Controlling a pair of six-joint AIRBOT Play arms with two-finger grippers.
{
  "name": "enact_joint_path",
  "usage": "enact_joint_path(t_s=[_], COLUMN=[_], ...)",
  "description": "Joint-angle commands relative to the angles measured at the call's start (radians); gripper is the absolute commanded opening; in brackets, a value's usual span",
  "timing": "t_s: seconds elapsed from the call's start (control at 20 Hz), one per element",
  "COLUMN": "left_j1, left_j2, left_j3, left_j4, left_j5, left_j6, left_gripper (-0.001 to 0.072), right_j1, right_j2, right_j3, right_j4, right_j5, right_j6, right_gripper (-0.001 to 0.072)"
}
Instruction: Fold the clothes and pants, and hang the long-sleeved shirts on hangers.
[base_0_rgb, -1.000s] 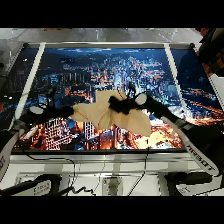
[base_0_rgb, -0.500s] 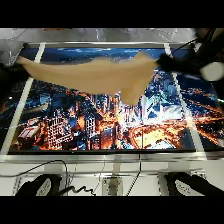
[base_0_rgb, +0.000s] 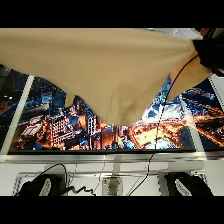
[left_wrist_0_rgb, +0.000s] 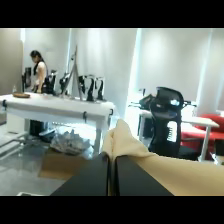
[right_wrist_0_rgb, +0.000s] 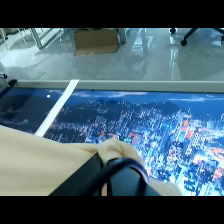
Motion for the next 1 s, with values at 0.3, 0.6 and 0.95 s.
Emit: enact_joint_path(t_s=[0.3,0.6,0.95], left_j1=[0.001,0.0,0.001], left_j2=[-0.055,-0.366,-0.71], left_j3=[-0.081,-0.133,-0.132], left_j4=[0.001,0.001,0.0], left_j5=[-0.219,-0.213,-0.214], left_j6=[0.0,0.0,-0.001], left_gripper=[0.0022,0.0023,0.0023], right_j1=[-0.002,-0.001,0.084], right_j2=[-0.133,-0.517,-0.853], right_j3=[0.0,0.0,0.001], right_j4=[-0.001,0.034,0.132], right_j5=[0.077,-0.105,-0.657], right_j6=[-0.005,-0.005,-0.005], right_gripper=[0.0014,0.0014,0.012])
